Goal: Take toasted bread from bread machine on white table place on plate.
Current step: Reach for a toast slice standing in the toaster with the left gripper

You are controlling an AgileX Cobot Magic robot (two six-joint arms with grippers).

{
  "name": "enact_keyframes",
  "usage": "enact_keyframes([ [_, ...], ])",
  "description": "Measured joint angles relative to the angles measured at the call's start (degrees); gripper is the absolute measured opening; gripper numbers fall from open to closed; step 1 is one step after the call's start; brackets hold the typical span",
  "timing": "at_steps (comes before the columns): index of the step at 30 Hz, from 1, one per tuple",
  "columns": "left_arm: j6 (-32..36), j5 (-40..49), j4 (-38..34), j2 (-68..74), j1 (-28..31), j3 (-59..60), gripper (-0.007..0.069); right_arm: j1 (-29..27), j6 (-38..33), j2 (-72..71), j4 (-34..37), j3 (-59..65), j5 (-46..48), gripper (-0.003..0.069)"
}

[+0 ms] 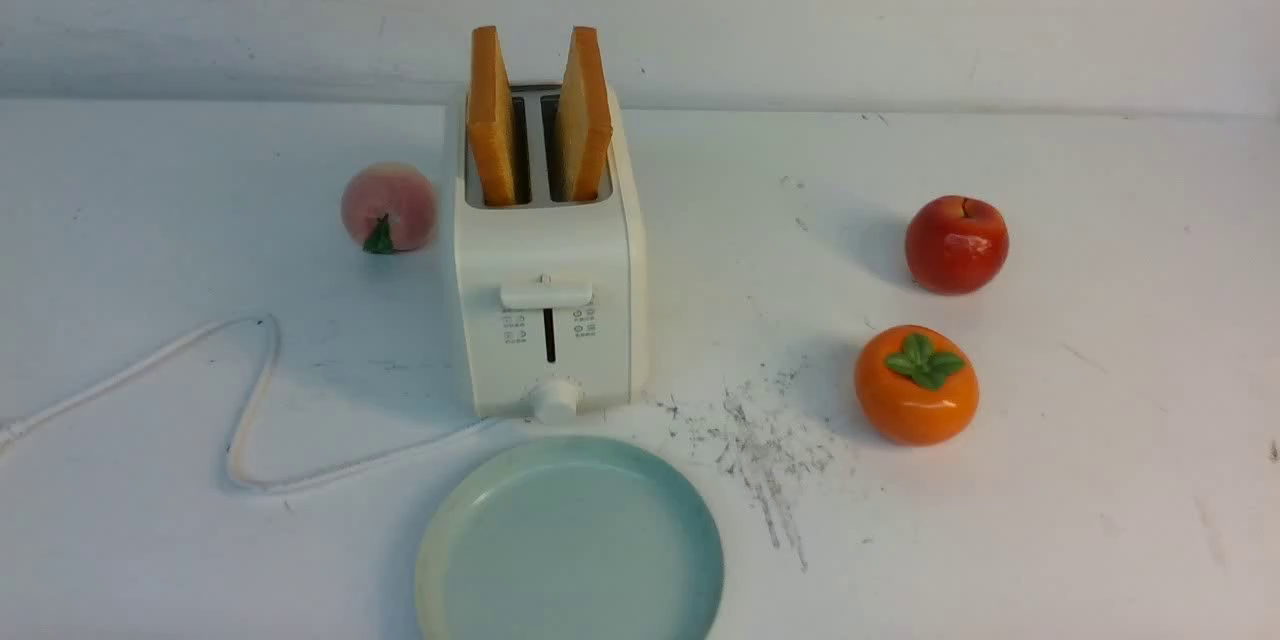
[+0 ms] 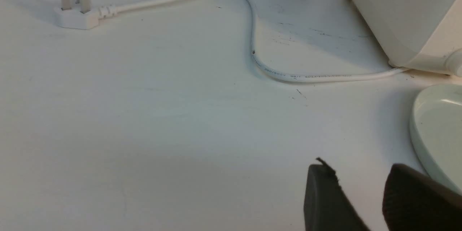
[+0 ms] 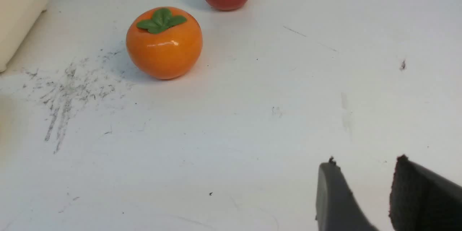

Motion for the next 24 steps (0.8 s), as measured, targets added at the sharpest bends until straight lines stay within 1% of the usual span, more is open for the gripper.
enact_keyframes([
  [19, 0.00, 0.00, 0.01, 0.00, 0.00, 0.00, 0.0238, 0.00, 0.00, 0.00, 0.00, 0.00, 0.00, 0.0240],
  [24, 0.00, -1.37, 2.37, 0.00, 0.00, 0.00, 0.0238, 0.00, 0.00, 0.00, 0.00, 0.00, 0.00, 0.0240],
])
